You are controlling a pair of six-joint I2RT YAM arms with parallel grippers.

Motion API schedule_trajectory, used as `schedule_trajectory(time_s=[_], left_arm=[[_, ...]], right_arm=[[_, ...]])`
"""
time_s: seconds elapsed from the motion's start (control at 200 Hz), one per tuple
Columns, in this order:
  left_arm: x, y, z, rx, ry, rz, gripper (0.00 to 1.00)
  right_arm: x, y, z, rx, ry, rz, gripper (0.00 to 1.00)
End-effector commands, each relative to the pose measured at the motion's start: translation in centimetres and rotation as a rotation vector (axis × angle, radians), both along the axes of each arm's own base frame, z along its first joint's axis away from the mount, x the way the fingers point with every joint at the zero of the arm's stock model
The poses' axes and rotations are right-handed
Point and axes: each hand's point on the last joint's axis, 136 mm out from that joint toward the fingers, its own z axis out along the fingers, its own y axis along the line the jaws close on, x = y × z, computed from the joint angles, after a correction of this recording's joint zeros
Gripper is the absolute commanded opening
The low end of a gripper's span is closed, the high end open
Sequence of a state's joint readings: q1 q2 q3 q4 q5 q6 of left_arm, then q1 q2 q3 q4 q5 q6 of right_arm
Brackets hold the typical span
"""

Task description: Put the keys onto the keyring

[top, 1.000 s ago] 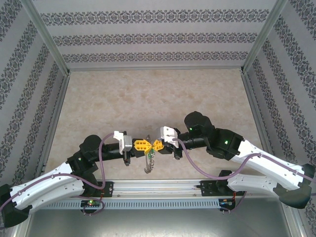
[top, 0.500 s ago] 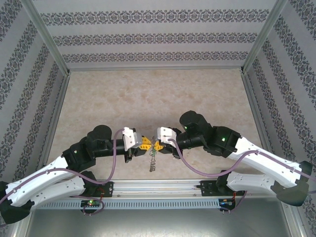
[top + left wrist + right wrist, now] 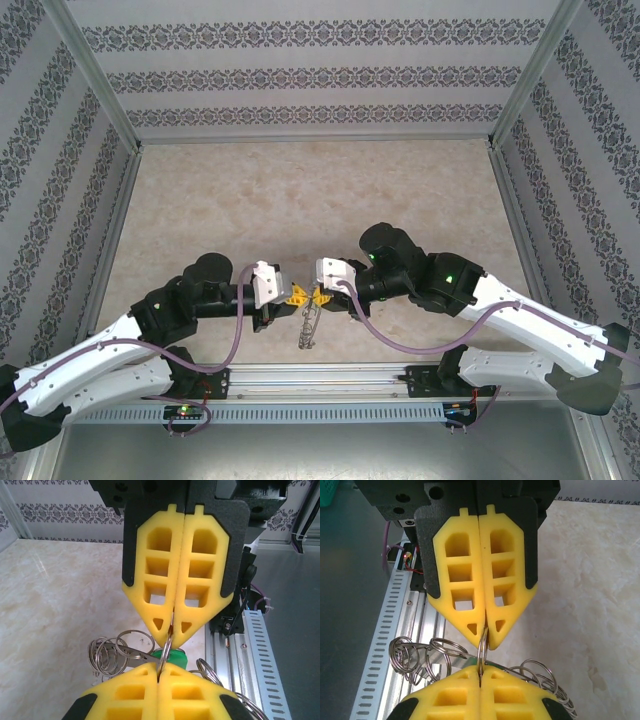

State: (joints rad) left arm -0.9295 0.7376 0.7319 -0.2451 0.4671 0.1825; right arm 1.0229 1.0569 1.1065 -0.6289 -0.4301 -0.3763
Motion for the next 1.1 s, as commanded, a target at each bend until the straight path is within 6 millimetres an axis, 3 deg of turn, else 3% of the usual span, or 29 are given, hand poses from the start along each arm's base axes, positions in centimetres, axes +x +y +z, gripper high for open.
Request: schedule_trajectory(time_s=[0.0, 0.195, 0.699, 0.819, 0.919, 1.094], left_arm=[[-0.9, -0.3, 3.1, -0.127, -0.053, -0.042, 0.00], [-1.1, 0.1, 4.1, -0.220, -0.066, -0.031, 0.00], [-1.6, 0.3, 5.1, -0.353, -0.088, -0.047, 0.00], [-1.8, 0.5, 5.2, -0.358, -0.094, -0.049, 0.00], [-1.9, 0.5, 5.3, -0.360, -0.096, -0.055, 0.00], [-1.9, 0.5, 5.4, -0.359, -0.099, -0.054, 0.00]], right_arm=[[0.1, 0.6, 1.6, 0.048, -0.026, 0.018, 0.00], [0.0, 0.0, 1.4, 0.082, -0.032, -0.008, 0.00], [0.0, 0.2, 0.8, 0.086, 0.004, -0.019, 0.20], [0.1, 0.1, 0.6, 0.081, 0.003, -0.027, 0.20], [0.3, 0.0, 0.6, 0.077, 0.000, -0.043, 0.12], [0.4, -0.1, 0.8, 0.083, -0.006, -0.053, 0.18]])
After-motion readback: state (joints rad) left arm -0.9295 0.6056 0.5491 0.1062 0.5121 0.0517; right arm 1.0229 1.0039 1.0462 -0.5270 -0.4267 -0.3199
